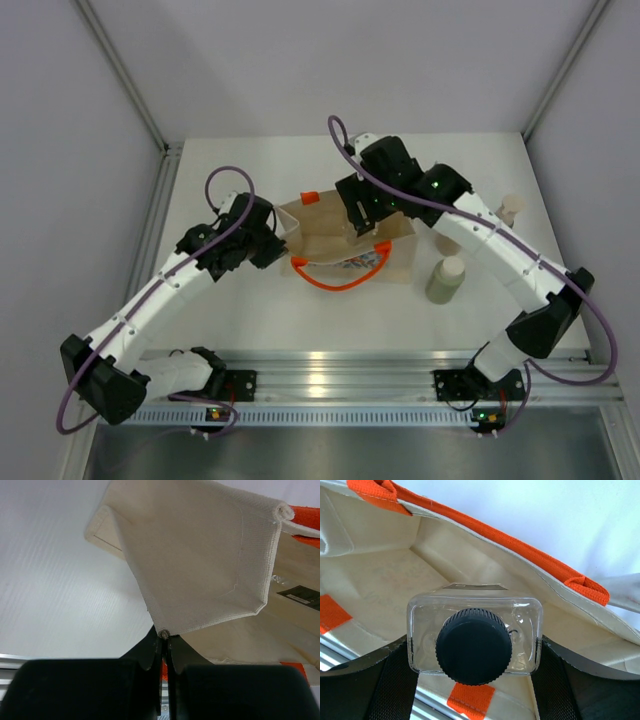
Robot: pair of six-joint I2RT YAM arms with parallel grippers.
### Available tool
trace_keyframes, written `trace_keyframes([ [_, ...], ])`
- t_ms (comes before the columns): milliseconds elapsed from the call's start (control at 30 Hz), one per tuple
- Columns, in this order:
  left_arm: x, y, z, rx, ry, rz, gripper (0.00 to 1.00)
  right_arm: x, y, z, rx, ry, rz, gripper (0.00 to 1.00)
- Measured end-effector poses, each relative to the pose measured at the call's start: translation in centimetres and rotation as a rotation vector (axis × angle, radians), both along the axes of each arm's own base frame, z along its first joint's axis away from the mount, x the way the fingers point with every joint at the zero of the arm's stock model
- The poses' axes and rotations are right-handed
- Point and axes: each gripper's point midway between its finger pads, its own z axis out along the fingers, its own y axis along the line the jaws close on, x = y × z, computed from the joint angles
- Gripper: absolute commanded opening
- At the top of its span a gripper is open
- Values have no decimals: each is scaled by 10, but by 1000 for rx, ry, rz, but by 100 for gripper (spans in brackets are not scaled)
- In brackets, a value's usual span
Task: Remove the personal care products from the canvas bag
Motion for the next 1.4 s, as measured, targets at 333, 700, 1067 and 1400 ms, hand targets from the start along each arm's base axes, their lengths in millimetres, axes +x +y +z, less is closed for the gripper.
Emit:
trace_keyframes([
  [333,2,-2,1,1,0,0,0,-17,-11,66,65,-54,3,0],
  [700,3,-2,2,1,-2,2,0,-42,-43,115,149,-115,-70,0],
  [1067,4,0,2,6,-6,8,0,-51,-87,155,182,-223,-217,0],
  [1400,4,-1,3,4,-8,7,0,-49,-173,161,164,-278,-467,0],
])
